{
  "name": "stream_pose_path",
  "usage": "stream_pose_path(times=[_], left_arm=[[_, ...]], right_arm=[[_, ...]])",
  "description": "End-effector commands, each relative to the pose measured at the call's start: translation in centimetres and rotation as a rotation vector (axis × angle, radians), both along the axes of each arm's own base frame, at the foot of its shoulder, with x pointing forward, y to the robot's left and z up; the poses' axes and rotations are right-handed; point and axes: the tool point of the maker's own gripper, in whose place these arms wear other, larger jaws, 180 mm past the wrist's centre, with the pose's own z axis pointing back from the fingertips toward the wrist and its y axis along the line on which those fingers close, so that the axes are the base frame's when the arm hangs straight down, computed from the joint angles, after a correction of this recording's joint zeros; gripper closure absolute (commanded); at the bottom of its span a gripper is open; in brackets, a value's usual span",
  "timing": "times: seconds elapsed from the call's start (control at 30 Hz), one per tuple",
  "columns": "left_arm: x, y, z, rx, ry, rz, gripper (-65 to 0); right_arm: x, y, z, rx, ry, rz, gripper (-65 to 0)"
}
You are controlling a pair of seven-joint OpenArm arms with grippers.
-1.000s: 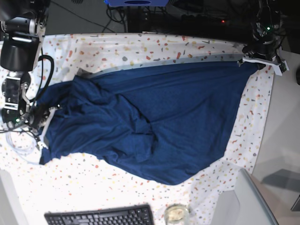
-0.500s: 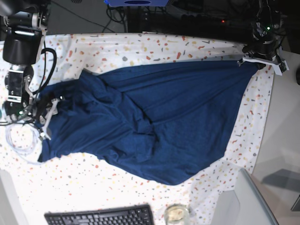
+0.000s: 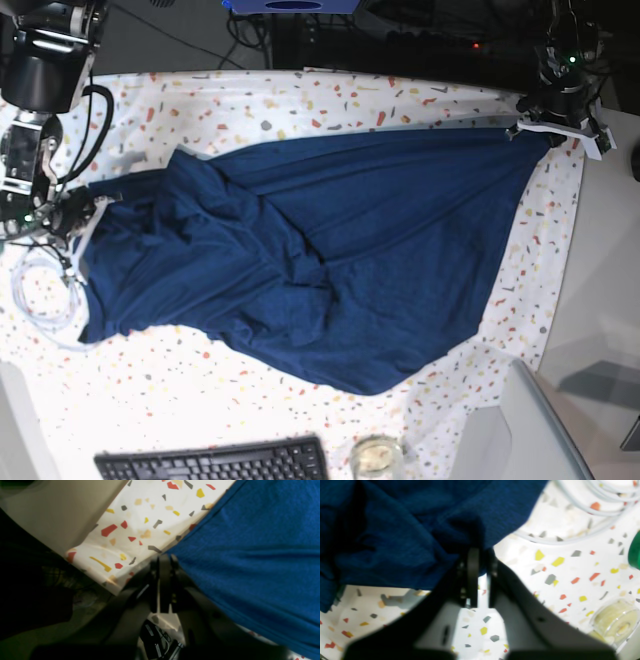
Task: Layout the t-shirt on the table in an organized manner, then fold the t-shirt properly
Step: 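Pull the shirt corner outward with the right gripper, away from the left gripper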
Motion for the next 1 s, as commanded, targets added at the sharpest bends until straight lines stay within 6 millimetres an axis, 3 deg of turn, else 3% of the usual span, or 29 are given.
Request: stream_pose_path(times=[0.0, 0.2, 0.37, 0.47, 0.97], left_arm=[[0.5, 0.6, 1.1, 0.037, -0.028, -0.007, 0.0], [0.5, 0.7, 1.1, 0.038, -0.029, -0.009, 0.0], [0.5, 0.6, 1.2, 0.039, -0.03, -0.01, 0.0], [0.5, 0.6, 1.2, 0.039, -0.03, -0.01, 0.0], [0.5, 0.6, 1.2, 0.039, -0.03, -0.01, 0.0]], right_arm=[[0.8, -1.0, 1.1, -0.025, -0.025, -0.004, 0.0], [-0.6, -1.6, 2.5, -0.078, -0.027, 0.004, 0.0], [-2.1, -4.0, 5.3, -0.153, -0.042, -0.056, 0.0], [-2.8, -4.4, 6.4, -0.186, -0.039, -0.06, 0.0], [-9.8, -3.3, 2.2, -0.16, 0.131, -0.054, 0.0]])
